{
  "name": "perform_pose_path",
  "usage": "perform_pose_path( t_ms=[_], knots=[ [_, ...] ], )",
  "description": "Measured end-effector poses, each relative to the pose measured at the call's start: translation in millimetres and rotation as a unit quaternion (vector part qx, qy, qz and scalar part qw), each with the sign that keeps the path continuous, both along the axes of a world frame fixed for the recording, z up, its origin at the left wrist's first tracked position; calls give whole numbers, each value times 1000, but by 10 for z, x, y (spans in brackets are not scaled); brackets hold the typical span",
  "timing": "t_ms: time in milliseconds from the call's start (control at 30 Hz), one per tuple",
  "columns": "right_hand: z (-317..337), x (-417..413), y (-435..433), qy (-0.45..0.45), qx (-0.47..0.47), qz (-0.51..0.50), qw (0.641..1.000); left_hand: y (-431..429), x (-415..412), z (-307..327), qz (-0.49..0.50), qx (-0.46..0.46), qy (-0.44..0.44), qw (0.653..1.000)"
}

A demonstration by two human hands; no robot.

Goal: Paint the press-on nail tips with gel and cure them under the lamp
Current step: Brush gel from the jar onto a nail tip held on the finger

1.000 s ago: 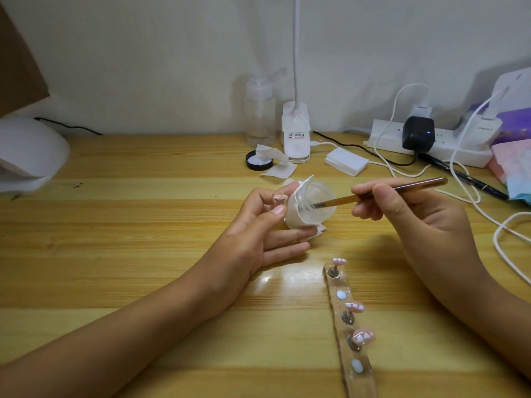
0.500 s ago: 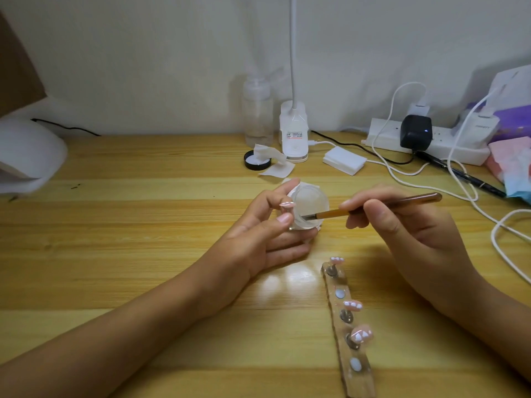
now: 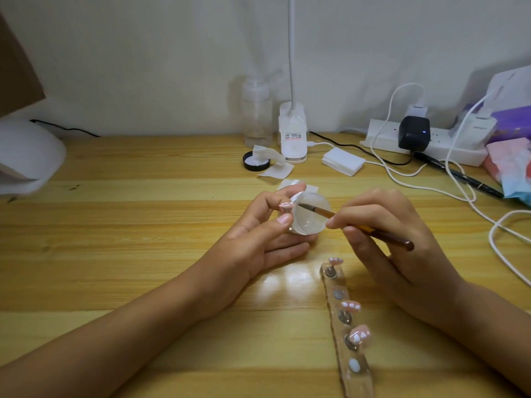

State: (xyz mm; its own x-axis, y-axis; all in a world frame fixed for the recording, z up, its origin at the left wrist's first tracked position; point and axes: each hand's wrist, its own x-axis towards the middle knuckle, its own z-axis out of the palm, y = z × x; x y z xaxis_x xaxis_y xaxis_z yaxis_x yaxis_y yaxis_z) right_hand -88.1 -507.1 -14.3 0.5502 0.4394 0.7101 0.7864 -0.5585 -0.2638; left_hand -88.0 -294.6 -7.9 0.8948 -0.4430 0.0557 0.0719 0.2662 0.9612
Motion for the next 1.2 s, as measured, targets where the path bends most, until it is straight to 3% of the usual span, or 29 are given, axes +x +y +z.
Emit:
perform_pose_path(
  t_ms=[300, 533, 767, 1000, 1100, 1200],
  knots=[
    [19, 4, 9, 3, 2, 9, 1000, 21, 42, -41, -15, -42, 28, 999],
    [86, -12, -49, 41, 138, 38, 989, 61, 108, -26, -16, -105, 115, 988],
    [99, 20, -44, 102, 249, 56, 962, 24, 153, 18, -16, -99, 138, 985],
    [60, 124, -137, 223, 400, 32, 888, 31, 198, 38, -4, -97, 151, 984],
    [70, 193, -192, 303, 495, 56, 813, 8, 189, 18, 87, -78, 144, 983],
    [95, 234, -205, 353, 560, 67, 746, 29, 98, -41, 200, 31, 80, 976]
  ],
)
